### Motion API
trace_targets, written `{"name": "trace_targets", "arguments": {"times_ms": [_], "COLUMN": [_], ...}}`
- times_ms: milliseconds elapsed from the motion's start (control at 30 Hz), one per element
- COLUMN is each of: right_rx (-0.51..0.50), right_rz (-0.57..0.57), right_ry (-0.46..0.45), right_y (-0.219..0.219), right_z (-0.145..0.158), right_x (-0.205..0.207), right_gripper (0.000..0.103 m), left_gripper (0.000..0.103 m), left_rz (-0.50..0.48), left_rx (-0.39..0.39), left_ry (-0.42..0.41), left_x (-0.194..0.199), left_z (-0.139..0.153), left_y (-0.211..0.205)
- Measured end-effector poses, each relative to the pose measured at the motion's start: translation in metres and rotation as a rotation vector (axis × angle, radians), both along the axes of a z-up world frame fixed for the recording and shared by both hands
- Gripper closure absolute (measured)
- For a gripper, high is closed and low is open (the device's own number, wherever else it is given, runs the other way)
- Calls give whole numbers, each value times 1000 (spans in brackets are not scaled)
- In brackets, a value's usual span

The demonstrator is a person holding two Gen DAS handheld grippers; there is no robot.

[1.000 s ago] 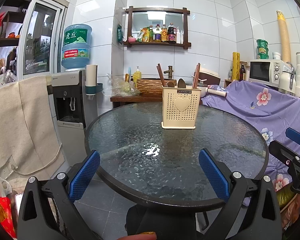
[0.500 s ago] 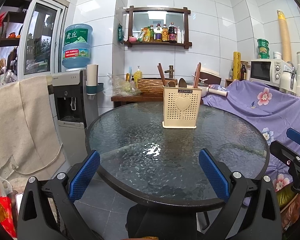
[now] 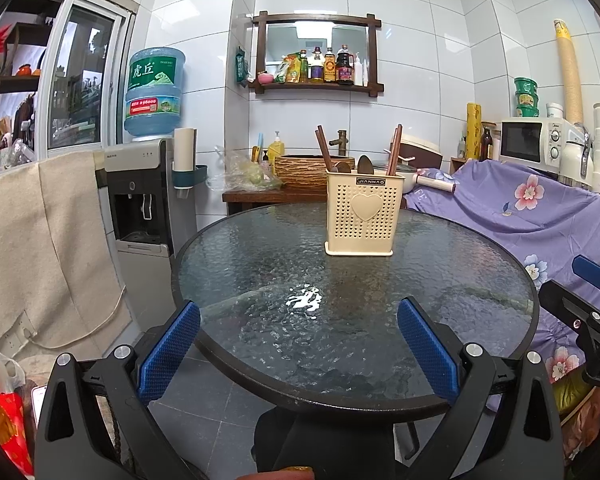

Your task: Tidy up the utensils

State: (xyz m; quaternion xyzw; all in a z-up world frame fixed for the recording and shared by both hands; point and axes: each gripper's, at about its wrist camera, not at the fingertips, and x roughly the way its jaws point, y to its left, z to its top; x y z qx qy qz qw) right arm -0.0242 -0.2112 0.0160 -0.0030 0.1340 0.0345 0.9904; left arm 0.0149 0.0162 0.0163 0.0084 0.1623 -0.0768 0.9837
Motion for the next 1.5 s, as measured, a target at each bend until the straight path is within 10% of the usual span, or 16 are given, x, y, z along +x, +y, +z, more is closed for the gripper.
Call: {"name": "trace_targets", "arguments": {"times_ms": [1500], "right_rx": [-2], "right_rz": [7], "right_ry": [5], "right_y": [1], "right_z": [0], "right_x": [1], "right_gripper": [6], "left_gripper": [6], "left_rz": [2], "left_rx": [4], "left_ry": [-1], "left_x": [-1], "left_z": [0], "left_y": [0]}}
